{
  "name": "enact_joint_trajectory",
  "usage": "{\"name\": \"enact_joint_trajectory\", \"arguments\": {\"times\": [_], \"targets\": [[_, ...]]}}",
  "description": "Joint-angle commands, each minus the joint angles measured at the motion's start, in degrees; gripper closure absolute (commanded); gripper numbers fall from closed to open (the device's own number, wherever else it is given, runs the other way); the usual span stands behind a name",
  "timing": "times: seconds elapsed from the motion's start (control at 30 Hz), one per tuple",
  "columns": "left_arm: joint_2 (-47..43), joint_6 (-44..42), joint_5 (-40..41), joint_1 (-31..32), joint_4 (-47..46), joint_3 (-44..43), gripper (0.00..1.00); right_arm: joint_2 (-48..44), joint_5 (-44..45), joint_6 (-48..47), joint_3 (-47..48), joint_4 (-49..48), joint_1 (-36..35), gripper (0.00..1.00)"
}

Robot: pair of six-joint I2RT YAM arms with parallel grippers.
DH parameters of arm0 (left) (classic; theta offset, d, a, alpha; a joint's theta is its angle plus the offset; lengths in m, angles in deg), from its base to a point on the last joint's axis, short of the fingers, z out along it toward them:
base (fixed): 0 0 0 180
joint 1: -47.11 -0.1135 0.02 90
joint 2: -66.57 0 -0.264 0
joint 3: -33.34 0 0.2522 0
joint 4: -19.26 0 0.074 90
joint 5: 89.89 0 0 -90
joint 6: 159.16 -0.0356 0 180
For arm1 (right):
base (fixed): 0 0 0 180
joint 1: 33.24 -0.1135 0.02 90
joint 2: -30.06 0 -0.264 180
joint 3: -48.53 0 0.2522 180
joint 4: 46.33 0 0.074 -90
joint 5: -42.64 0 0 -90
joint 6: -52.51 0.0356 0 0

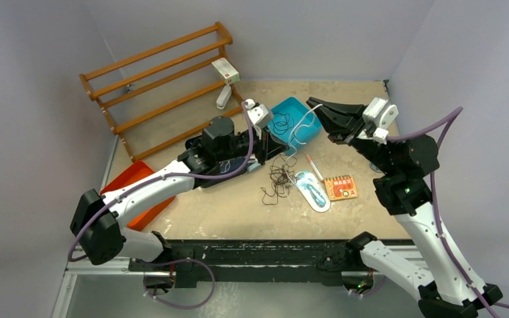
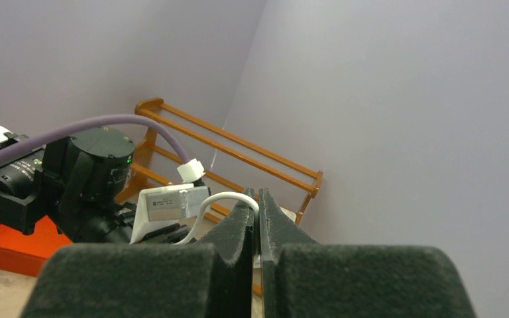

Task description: Untangle the cables

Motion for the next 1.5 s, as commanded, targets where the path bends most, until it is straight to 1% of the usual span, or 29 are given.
{"name": "enact_joint_trajectory", "arguments": {"times": [0.0, 0.43, 0.53, 0.57, 0.7, 0.8, 0.93, 1.07, 1.13, 1.27, 1.37, 1.47], "targets": [[0.5, 2.0, 0.5, -0.2, -4.6, 1.9, 1.0, -1.1, 1.2, 0.3, -0.1, -3.6, 0.1, 1.0], [9.6, 4.7, 4.6, -0.2, -7.0, 6.8, 1.0, -3.5, 5.0, 0.0, -1.6, -4.2, 0.0, 1.0], [10.1, 4.8, 6.0, -0.2, -6.6, 6.9, 1.0, -3.4, 6.7, 0.1, -1.5, -4.3, 0.0, 1.0], [9.8, 4.8, 6.9, -0.2, -6.2, 6.8, 0.99, -3.2, 7.7, 0.2, -1.4, -4.3, 0.1, 1.0], [8.3, 4.6, 12.1, -0.2, -3.7, 6.8, 0.88, -2.4, 12.1, 1.3, 0.2, -4.4, 0.1, 1.0], [7.6, 4.4, 15.3, -0.2, -2.6, 7.0, 0.86, -2.2, 13.8, 2.4, 1.8, -5.0, 0.1, 1.0], [6.7, 5.2, 15.8, -0.2, -2.4, 7.3, 0.65, -1.5, 15.6, 3.6, 3.3, -6.8, 0.0, 1.0], [3.8, 5.5, 17.8, -0.2, -1.2, 7.7, 0.53, 0.1, 16.6, 4.5, 4.5, -8.2, 0.1, 1.0], [1.6, 5.5, 21.3, -0.3, 0.7, 7.7, 0.51, 1.3, 17.0, 5.1, 5.4, -7.9, 0.1, 1.0], [-3.6, 7.5, 31.5, -1.7, 6.0, 7.8, 0.5, 4.8, 18.0, 6.0, 7.8, -5.6, 0.1, 1.0], [-7.4, 10.3, 35.8, -5.8, 10.6, 7.8, 0.5, 7.5, 18.2, 6.6, 9.8, -3.4, 0.1, 1.0], [-11.8, 11.1, 39.6, -10.3, 15.2, 7.8, 0.49, 10.0, 16.9, 7.3, 11.6, -0.8, 0.0, 1.0]]}}
